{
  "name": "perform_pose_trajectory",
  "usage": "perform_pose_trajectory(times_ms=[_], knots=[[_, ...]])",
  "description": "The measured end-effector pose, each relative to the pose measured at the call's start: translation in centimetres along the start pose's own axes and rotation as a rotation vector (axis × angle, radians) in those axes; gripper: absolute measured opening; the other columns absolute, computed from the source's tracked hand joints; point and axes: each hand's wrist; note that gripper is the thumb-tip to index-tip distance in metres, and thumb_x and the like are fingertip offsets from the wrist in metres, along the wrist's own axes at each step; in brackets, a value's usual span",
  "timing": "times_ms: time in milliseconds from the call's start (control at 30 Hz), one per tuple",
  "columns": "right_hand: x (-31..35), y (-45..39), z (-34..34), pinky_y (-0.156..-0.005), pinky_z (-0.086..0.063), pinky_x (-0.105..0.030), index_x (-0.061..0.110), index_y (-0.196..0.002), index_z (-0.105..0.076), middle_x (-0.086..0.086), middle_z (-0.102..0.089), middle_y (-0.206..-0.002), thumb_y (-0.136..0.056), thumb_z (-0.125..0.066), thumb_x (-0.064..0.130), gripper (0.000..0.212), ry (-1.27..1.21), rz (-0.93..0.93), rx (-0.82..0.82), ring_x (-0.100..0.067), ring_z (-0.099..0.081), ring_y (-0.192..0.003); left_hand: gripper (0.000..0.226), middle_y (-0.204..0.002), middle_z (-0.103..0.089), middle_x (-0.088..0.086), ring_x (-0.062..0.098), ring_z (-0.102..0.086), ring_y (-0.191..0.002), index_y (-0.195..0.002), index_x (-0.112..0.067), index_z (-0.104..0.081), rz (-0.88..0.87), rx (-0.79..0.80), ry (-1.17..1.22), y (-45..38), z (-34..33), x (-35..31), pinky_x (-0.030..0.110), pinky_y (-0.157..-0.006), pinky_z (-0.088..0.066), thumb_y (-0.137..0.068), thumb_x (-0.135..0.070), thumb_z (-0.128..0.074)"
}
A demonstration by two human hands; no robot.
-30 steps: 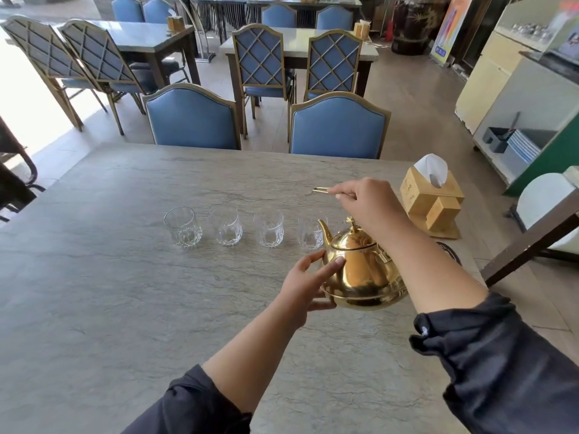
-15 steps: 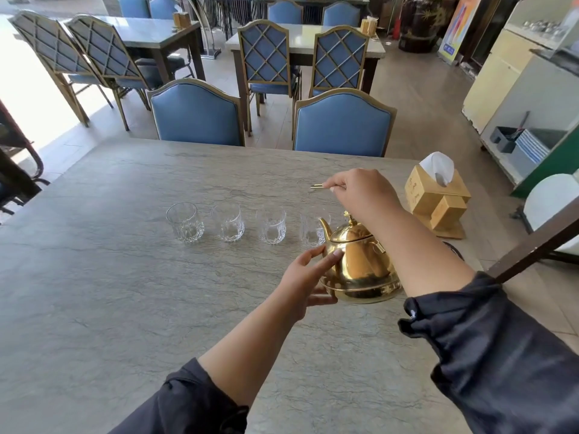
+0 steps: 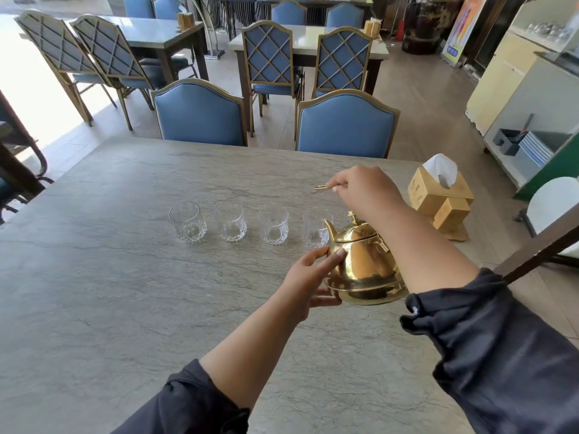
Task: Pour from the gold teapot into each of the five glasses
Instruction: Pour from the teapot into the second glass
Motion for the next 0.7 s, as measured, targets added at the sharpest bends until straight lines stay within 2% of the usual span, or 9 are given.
perform_pose_trajectory(times_ms=[200, 367, 700], knots=[[0.00, -0.02, 0.18, -0.077, -0.051, -0.033, 0.023, -0.117, -0.071, -0.008, -0.071, -0.115, -0.099, -0.054, 0.020, 0.025, 0.001, -0.011, 0.013, -0.026, -0.064, -0.098, 0.064, -0.108, -0.070, 0.011, 0.030, -0.076, -0.083, -0.138, -0.027, -0.057, -0.006, -0.003, -0.004, 0.17, -0.13, -0.15, 0.042, -0.073, -0.065, -0.081, -0.046, -0.078], [-0.05, -0.02, 0.29, -0.070, -0.047, -0.028, 0.023, -0.117, -0.071, -0.008, -0.071, -0.114, -0.099, -0.054, 0.020, 0.025, 0.005, -0.013, 0.026, -0.024, -0.064, -0.095, 0.063, -0.109, -0.070, 0.011, 0.030, -0.075, -0.084, -0.137, -0.027, -0.057, -0.007, 0.000, -0.007, 0.31, -0.25, -0.12, 0.042, -0.073, -0.065, -0.081, -0.047, -0.077], [0.22, -0.45, 0.39, -0.073, -0.050, -0.030, 0.023, -0.118, -0.070, -0.008, -0.069, -0.115, -0.098, -0.055, 0.020, 0.025, 0.015, -0.045, 0.062, -0.025, -0.063, -0.097, 0.066, -0.107, -0.068, 0.011, 0.027, -0.076, -0.077, -0.140, -0.026, -0.055, -0.006, 0.006, -0.006, 0.42, -0.35, -0.38, 0.039, -0.069, -0.065, -0.081, -0.047, -0.077]])
Point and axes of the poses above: each hand's wrist, its own y-axis away from the middle knuckle, its own z-axis out of the back of the hand, x = y × z
